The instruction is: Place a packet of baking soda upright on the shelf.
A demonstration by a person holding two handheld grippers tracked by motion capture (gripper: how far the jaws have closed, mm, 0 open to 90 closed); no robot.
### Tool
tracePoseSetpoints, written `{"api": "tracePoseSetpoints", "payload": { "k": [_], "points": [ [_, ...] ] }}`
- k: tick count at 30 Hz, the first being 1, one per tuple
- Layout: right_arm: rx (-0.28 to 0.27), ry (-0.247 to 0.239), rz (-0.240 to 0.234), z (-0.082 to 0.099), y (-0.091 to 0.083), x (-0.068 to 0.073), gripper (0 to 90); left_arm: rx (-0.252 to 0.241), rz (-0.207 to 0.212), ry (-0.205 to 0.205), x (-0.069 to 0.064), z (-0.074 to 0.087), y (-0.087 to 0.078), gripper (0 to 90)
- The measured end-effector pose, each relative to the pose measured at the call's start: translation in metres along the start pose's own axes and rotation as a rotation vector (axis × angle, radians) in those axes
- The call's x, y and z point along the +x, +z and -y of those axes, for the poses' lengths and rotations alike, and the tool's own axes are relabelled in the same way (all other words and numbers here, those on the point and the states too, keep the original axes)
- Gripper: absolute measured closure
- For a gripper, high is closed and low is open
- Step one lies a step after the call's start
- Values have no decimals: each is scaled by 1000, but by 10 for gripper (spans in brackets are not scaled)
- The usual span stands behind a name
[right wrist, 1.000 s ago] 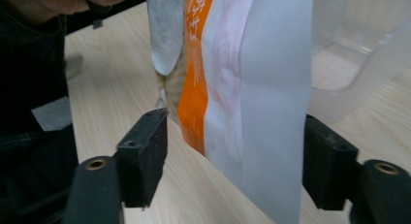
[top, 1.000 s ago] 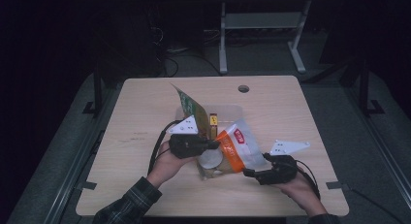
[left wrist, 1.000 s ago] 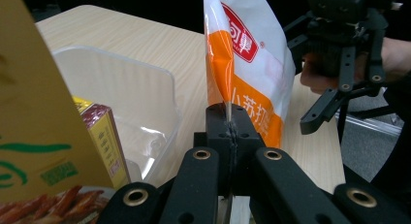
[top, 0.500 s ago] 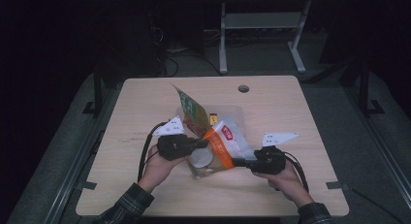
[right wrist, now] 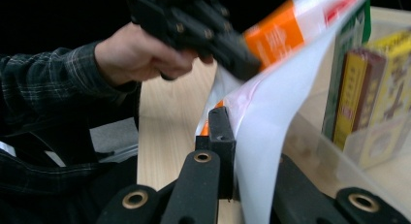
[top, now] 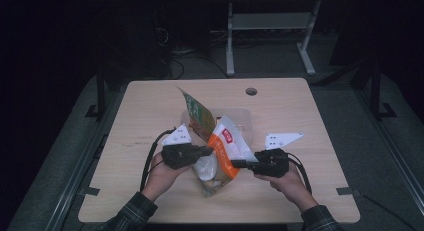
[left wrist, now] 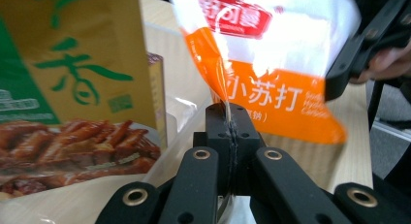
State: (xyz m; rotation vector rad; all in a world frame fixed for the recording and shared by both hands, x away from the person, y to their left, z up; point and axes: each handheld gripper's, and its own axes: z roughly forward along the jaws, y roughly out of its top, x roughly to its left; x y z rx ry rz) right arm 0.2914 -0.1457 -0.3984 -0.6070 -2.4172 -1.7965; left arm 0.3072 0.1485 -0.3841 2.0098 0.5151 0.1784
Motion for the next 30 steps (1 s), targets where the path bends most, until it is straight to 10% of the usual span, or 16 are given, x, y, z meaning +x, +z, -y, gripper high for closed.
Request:
{"api": "tracePoseSetpoints", "payload": {
  "k": [15,30],
  "points": [
    [-17,-82,52,-13,-17,11,898,10,78,-5,-6,1,16,859],
    [28,-144,115,-17,-51,26,899,50,95,5,-12,2,28,538]
  ]
}}
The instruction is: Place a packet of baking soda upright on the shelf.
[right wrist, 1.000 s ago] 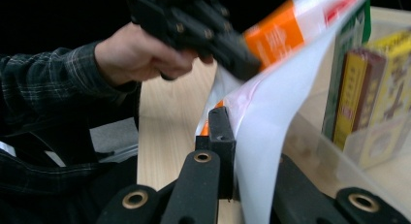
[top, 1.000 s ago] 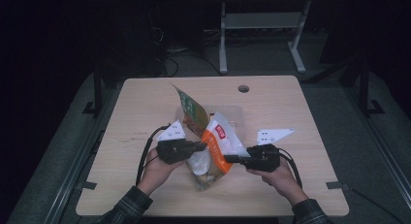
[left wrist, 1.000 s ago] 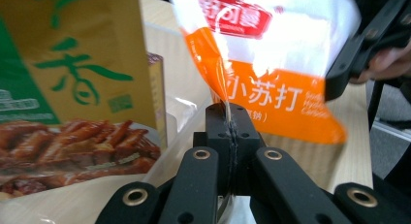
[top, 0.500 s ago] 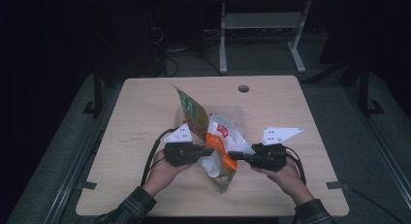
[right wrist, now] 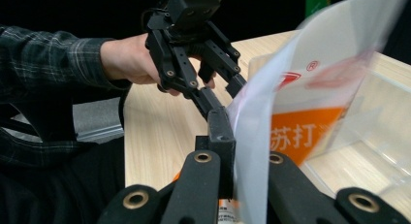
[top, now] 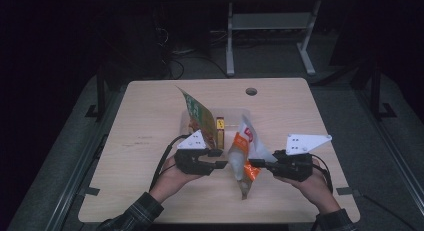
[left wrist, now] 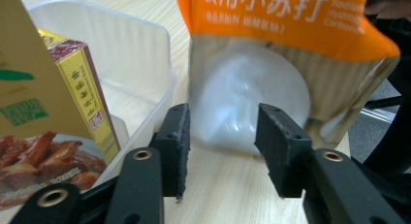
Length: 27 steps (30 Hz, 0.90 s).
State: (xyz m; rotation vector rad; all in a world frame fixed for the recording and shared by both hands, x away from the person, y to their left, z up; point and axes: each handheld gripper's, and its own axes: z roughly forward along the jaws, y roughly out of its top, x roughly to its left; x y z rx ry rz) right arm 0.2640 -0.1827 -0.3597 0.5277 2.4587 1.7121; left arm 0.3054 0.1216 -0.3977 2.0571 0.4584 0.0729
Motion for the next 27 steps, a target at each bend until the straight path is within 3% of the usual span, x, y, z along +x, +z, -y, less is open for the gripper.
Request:
{"api": "tracePoseSetpoints", "payload": {
  "k": [5,11,15,20,27],
  "points": [
    [-3,-11,14,-4,-8,-2,898,43,-2,-9,2,7,-4,475],
    [-19,-36,28,-17,-19,-4,898,82,-35,-5,6,18,-17,420],
    [-17,-68,48,-27,-21,-11,898,98,-54,-36,10,30,-30,390],
    [7,-60,69,-32,-20,-22,898,116,-93,-76,18,48,-45,361],
    [14,-55,78,-40,-14,-39,898,101,-136,-111,24,66,-61,332]
  ]
}}
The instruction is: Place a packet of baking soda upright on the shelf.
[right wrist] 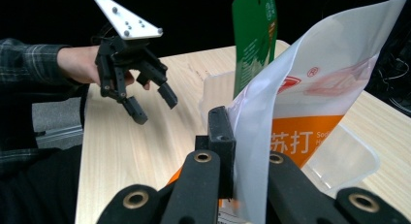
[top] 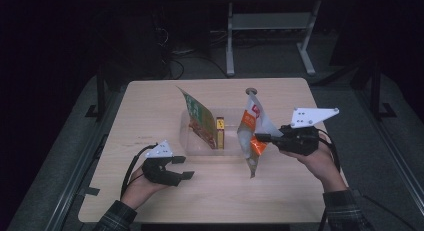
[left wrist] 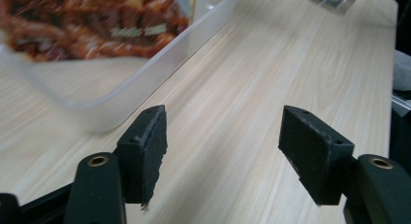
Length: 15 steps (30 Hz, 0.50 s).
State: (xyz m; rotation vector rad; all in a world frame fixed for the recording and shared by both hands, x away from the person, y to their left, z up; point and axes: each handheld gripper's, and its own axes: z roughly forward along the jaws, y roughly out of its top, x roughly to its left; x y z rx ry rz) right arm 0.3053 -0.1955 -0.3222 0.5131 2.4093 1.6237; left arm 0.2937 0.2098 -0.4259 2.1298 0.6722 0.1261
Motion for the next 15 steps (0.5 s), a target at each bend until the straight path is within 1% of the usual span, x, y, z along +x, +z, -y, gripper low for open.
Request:
{"api": "tracePoseSetpoints", "payload": {
  "k": [1,4,6,7,8,12,15],
  "points": [
    [4,-2,2,-1,1,-2,898,1,-5,-8,1,1,0,326],
    [15,-1,13,-5,7,-8,898,15,-30,6,5,3,2,304],
    [15,-2,23,-7,10,-12,897,22,-35,3,6,4,2,300],
    [15,2,22,-8,12,-13,897,27,-42,11,7,4,3,299],
    [15,3,26,-9,14,-15,897,28,-45,8,7,5,3,296],
    [22,-3,37,-14,20,-22,897,25,-51,7,9,5,2,293],
    [17,2,37,-16,23,-28,898,36,-50,9,9,5,3,290]
  ]
}}
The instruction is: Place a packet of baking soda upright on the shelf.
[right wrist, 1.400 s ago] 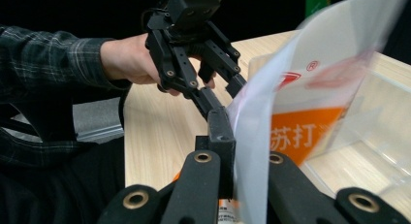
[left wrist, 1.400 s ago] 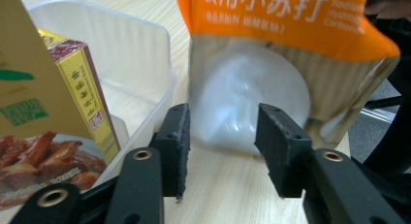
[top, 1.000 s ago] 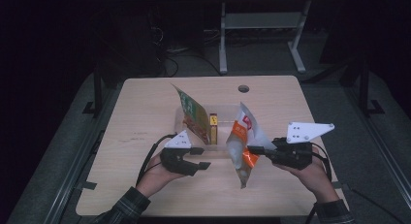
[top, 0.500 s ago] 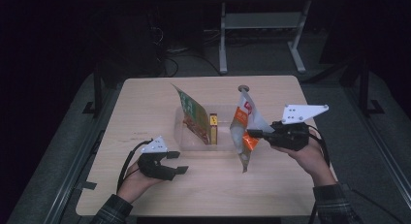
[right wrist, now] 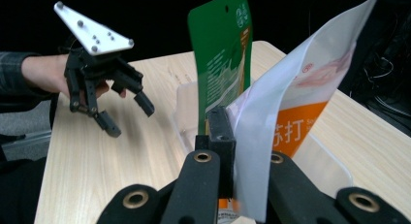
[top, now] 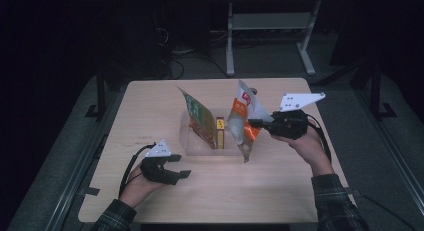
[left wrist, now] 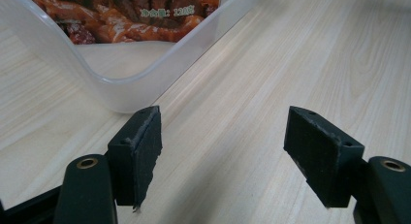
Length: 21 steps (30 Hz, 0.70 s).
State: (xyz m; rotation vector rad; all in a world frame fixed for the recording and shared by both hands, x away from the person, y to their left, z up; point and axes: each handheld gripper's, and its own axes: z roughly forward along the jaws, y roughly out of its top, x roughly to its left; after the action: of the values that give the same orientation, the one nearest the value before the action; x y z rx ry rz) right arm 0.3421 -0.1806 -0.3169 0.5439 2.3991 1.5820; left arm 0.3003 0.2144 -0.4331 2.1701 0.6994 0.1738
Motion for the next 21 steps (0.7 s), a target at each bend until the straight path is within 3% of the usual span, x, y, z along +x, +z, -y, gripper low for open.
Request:
{"api": "tracePoseSetpoints", "payload": {
  "k": [10,21],
  "points": [
    [3,4,7,-7,14,-19,897,30,-7,28,-2,1,5,240],
    [12,12,41,-5,20,-35,897,43,-11,16,-2,5,5,228]
  ]
}}
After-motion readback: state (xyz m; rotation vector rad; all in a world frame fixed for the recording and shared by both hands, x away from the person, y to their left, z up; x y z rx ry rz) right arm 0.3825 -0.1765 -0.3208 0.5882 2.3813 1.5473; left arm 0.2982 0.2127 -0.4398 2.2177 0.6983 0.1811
